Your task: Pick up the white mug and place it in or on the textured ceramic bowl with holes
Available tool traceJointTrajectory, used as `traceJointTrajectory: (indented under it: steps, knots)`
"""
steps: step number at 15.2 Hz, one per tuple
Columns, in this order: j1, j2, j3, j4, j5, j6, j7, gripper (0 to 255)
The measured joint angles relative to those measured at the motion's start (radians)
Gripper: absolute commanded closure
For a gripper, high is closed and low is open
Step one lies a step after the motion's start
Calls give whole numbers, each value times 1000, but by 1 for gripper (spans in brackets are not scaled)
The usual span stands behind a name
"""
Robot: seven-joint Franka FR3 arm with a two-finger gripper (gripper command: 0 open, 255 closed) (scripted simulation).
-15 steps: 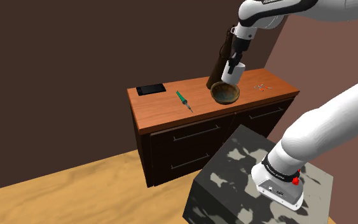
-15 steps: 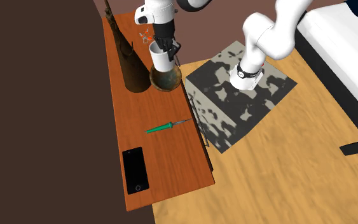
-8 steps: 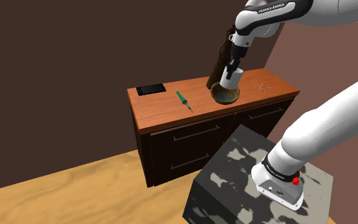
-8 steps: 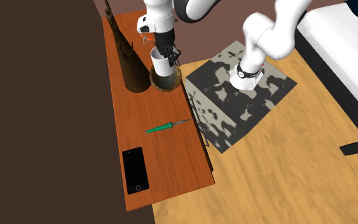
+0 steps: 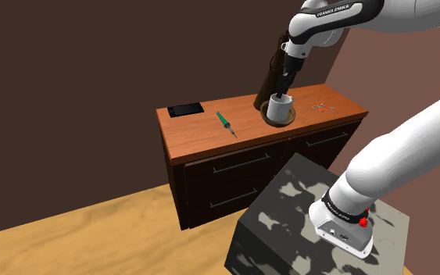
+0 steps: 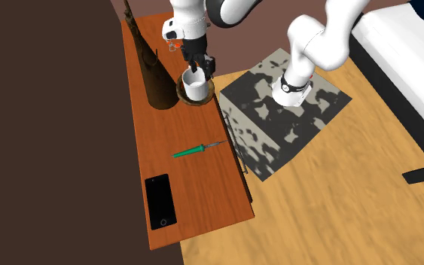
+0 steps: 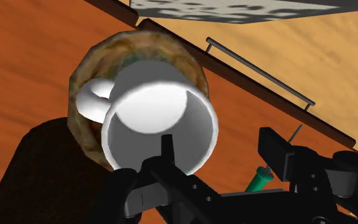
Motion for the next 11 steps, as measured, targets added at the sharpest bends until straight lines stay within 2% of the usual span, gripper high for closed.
traceJointTrajectory:
  steps: [4, 8, 11]
  knots:
    - [0, 0, 0, 0, 0, 0, 0, 0]
    - [-4, -15, -2, 88, -7, -101, 2, 0]
    - [-3, -16, -1, 110, -7, -125, 5, 0]
